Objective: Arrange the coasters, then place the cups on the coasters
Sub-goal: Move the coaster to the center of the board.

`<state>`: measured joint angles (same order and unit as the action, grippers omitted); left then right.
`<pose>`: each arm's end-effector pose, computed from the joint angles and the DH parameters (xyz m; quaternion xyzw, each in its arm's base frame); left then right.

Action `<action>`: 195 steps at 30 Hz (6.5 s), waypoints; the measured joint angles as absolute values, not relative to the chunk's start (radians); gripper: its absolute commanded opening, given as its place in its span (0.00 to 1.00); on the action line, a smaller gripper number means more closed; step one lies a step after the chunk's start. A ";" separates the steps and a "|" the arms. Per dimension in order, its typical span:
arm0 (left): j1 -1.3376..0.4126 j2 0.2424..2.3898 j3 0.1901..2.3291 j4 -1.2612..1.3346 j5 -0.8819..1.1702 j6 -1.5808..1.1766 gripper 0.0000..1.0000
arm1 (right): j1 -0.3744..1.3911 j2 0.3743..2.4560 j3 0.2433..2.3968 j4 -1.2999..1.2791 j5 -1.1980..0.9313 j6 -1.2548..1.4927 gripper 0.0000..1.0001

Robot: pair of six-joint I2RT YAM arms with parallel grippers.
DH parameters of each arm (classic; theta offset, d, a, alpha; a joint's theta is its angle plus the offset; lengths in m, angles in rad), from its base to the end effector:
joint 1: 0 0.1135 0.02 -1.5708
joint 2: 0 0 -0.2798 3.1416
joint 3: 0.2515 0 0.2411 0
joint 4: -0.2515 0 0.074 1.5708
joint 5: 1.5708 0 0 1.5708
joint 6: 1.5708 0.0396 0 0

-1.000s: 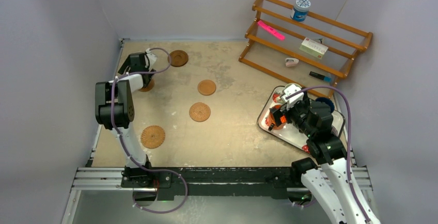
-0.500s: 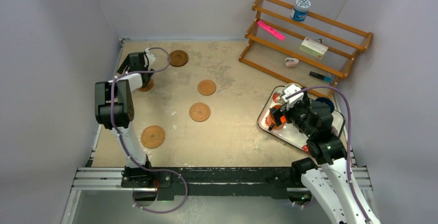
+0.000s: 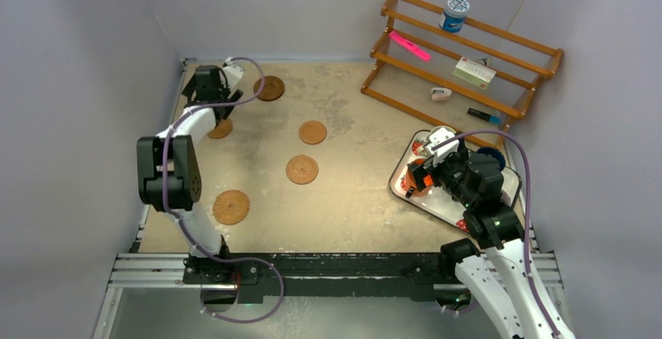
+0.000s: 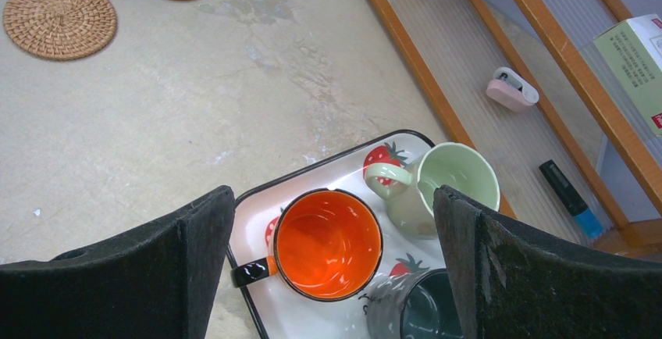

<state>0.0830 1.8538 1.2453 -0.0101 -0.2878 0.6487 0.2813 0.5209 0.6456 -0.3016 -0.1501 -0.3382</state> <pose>0.4129 0.0456 0.2330 0.1824 0.8630 0.2813 0.3780 0.1069 0.0370 0.3214 -0.2789 0.7136 0.0393 0.6415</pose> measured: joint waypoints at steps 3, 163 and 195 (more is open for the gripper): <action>-0.002 1.750 1.211 -0.006 -0.261 0.660 1.00 | 0.281 0.521 0.646 -0.302 -0.150 -0.338 0.99; -0.533 1.515 0.834 -0.338 0.104 0.853 1.00 | 0.281 0.514 0.646 -0.309 -0.175 -0.342 0.99; -0.321 1.211 0.871 -0.533 -0.023 0.918 1.00 | 0.281 0.516 0.646 -0.309 -0.176 -0.342 0.99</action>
<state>-0.3210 1.2110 0.8715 -0.5331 -0.0235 0.9180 0.2813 0.5159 0.6456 -0.3088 -0.1757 -0.3416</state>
